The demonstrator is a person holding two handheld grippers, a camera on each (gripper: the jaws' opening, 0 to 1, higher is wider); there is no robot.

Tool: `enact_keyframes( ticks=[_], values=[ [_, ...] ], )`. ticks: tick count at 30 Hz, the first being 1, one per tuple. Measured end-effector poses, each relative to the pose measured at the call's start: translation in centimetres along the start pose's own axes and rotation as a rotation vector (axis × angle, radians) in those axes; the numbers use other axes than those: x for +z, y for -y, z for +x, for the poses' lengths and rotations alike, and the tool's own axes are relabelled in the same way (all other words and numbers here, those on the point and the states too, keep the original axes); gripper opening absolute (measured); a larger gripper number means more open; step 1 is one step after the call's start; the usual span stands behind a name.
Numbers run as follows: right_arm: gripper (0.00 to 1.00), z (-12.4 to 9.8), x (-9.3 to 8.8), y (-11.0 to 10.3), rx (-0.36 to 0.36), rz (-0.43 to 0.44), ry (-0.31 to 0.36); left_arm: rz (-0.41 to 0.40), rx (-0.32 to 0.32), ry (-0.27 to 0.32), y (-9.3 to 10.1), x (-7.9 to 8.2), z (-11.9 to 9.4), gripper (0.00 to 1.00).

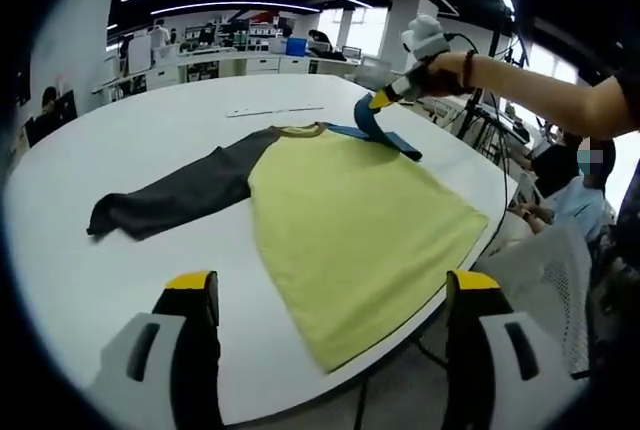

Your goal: Fold the garment on the visible template until the final outline fits inside the template.

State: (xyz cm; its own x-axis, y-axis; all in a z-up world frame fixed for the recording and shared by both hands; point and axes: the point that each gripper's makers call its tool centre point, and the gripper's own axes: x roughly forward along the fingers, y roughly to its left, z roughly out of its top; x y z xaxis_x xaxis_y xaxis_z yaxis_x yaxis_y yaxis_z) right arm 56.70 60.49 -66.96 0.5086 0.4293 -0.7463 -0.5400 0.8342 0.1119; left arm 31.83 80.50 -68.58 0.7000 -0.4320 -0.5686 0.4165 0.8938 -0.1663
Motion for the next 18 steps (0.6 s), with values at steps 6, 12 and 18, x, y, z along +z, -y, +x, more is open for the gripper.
enact_keyframes(
  ticks=[6,12,18],
  values=[
    [0.0,0.9,1.0,-1.3,0.006,-0.042,0.0,-0.008,-0.013,0.039,0.1,0.5,-0.2,0.93],
    [0.0,1.8,1.8,-3.3,0.025,-0.085,-0.002,-0.016,-0.024,0.054,0.3,0.8,-0.2,0.93],
    [0.0,2.4,2.3,-4.9,0.044,-0.11,0.001,-0.012,-0.02,0.042,0.1,0.2,-0.4,0.93]
  ],
)
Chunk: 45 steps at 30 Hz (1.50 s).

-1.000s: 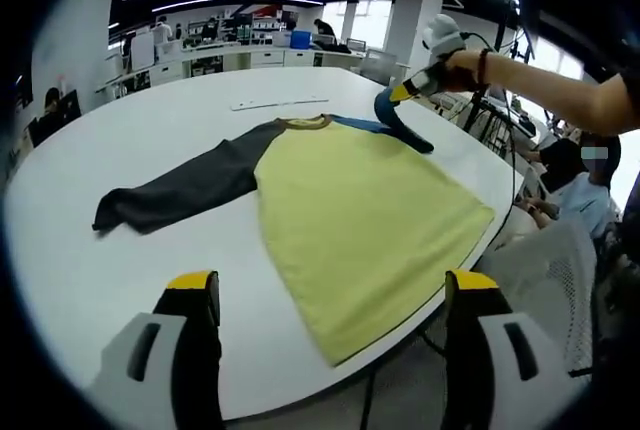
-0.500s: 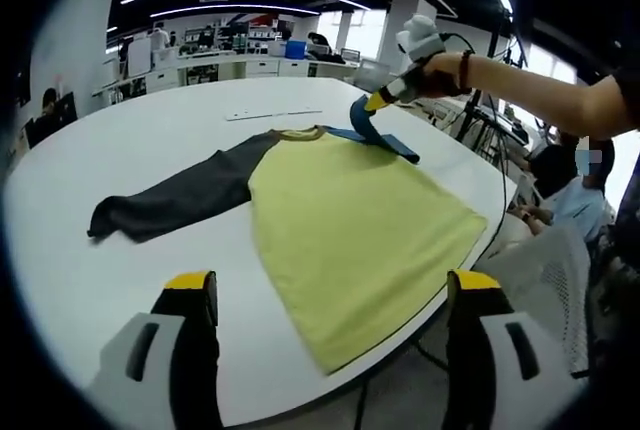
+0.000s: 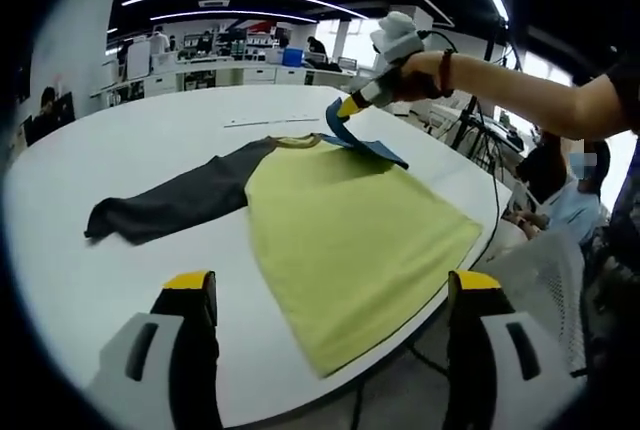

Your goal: Fold the garment on the visible template until the final outline fits inside the template.

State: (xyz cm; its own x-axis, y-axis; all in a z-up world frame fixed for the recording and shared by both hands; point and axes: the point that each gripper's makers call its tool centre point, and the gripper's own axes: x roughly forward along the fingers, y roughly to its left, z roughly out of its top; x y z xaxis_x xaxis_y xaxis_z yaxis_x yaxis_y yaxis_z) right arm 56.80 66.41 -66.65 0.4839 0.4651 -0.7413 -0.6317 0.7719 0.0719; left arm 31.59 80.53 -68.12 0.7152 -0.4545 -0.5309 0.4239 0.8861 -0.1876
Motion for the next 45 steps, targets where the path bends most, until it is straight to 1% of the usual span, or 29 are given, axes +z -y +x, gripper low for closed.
enact_keyframes(
  ticks=[6,14,18,21,26,31,39,45],
  values=[
    [0.0,0.6,0.3,-1.7,0.032,-0.021,0.004,-0.013,0.013,-0.007,-0.4,-0.3,-0.2,0.93],
    [0.0,1.2,0.5,-4.1,0.09,-0.04,0.003,-0.037,0.015,0.02,-0.5,0.1,-0.1,0.93],
    [0.0,1.2,0.9,-5.6,0.123,-0.051,0.014,-0.036,0.018,0.017,-0.7,0.0,-0.2,0.93],
    [0.0,1.3,1.0,-6.4,0.138,-0.062,0.016,-0.038,0.02,0.014,-0.8,-0.1,-0.3,0.93],
    [0.0,1.0,1.0,-8.1,0.21,-0.031,0.02,-0.041,0.021,0.001,-0.9,-0.5,-0.3,0.93],
    [0.0,0.8,0.9,-9.2,0.241,-0.017,0.026,-0.048,0.014,0.003,-0.7,-0.6,-0.1,0.92],
    [0.0,0.9,-0.1,-10.9,0.273,-0.059,0.018,-0.045,0.008,0.002,-0.4,-0.5,0.1,0.92],
    [0.0,1.7,-1.4,-11.6,0.27,-0.07,-0.007,-0.045,0.013,0.002,-0.6,-0.5,0.0,0.91]
  ],
)
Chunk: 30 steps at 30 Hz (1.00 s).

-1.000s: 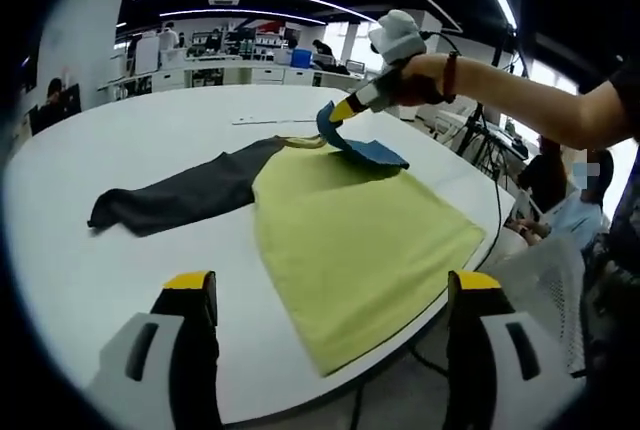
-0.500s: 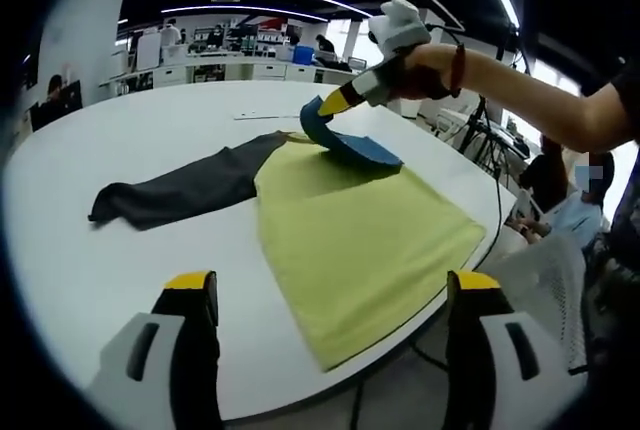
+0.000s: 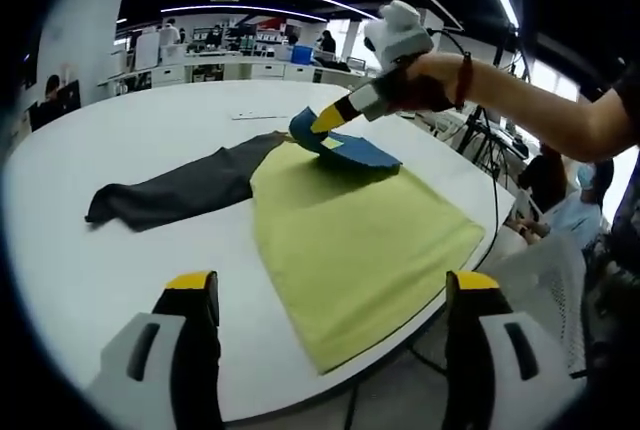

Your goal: Fold the garment on the visible template until the final outline fits inside the template.

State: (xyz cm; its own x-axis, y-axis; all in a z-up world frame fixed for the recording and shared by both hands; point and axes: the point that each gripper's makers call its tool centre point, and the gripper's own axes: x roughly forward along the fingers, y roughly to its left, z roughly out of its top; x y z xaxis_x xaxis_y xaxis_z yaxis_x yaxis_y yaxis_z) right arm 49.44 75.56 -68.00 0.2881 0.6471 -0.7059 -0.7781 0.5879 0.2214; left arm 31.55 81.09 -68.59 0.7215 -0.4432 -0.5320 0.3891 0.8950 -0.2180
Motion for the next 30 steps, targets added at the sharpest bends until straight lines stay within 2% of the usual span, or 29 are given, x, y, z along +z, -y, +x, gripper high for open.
enact_keyframes(
  ticks=[6,19,27,30],
  values=[
    [0.0,0.8,-0.8,-0.7,-0.008,-0.013,-0.018,0.003,0.004,-0.003,-0.1,0.0,-0.2,0.91],
    [0.0,1.1,-0.4,-2.0,-0.007,-0.08,-0.012,-0.007,0.007,-0.008,0.0,-0.3,0.0,0.9],
    [0.0,2.2,-0.9,-1.9,-0.037,-0.135,-0.028,-0.008,0.009,-0.011,-0.1,-0.4,0.0,0.9],
    [0.0,2.9,-1.2,-1.7,-0.045,-0.13,-0.028,-0.012,0.012,-0.011,-0.2,-0.5,-0.1,0.9]
  ],
)
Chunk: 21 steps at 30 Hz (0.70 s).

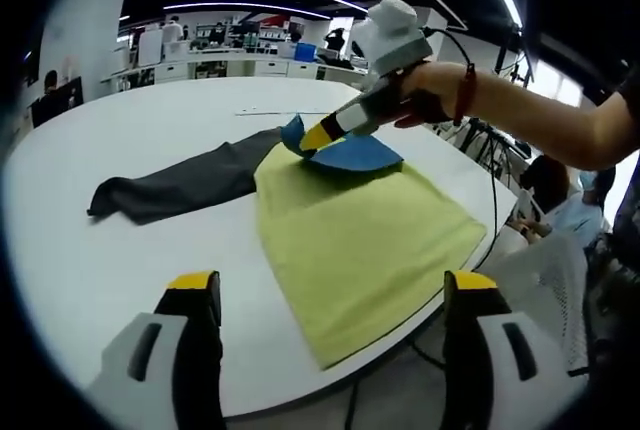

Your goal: Fold the garment on the visible template until the final outline fits inside the template.

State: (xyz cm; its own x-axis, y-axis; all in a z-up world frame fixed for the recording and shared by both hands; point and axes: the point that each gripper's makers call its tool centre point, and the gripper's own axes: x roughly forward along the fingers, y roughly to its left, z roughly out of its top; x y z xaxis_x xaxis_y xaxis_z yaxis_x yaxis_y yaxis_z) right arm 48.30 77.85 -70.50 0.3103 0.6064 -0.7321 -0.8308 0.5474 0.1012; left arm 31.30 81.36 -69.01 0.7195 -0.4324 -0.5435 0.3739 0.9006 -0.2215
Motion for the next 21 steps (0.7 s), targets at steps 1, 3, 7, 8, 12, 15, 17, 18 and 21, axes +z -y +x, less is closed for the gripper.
enact_keyframes(
  ticks=[1,3,7,8,12,15,17,18,21],
  values=[
    [0.0,0.2,-0.1,0.0,-0.002,0.003,0.001,-0.001,0.001,-0.001,0.0,0.0,0.0,0.9],
    [0.0,0.8,-0.4,0.3,-0.011,0.014,0.004,-0.002,0.005,-0.001,-0.2,-0.1,-0.1,0.9],
    [0.0,1.7,-1.0,0.3,-0.007,0.039,0.008,-0.01,0.009,0.001,-0.3,-0.2,-0.1,0.9],
    [0.0,1.9,-1.1,0.2,-0.006,0.044,0.007,-0.009,0.009,-0.001,-0.4,-0.2,-0.1,0.9],
    [0.0,2.4,-1.3,-0.2,0.012,0.048,0.04,0.0,0.011,-0.003,-0.4,-0.2,-0.2,0.9],
    [0.01,2.4,-1.7,0.0,0.017,0.088,0.041,-0.006,0.015,0.001,-0.5,-0.2,-0.2,0.9],
    [0.05,2.3,-1.9,0.2,0.009,0.08,0.044,-0.005,0.016,0.002,-0.4,-0.2,-0.2,0.9],
    [0.08,2.1,-1.9,0.5,0.001,0.073,0.048,-0.003,0.015,0.002,-0.4,-0.1,-0.1,0.9],
    [0.22,1.6,-1.7,1.3,-0.022,0.063,0.073,0.011,0.013,0.004,-0.2,0.0,0.0,0.91]
  ],
)
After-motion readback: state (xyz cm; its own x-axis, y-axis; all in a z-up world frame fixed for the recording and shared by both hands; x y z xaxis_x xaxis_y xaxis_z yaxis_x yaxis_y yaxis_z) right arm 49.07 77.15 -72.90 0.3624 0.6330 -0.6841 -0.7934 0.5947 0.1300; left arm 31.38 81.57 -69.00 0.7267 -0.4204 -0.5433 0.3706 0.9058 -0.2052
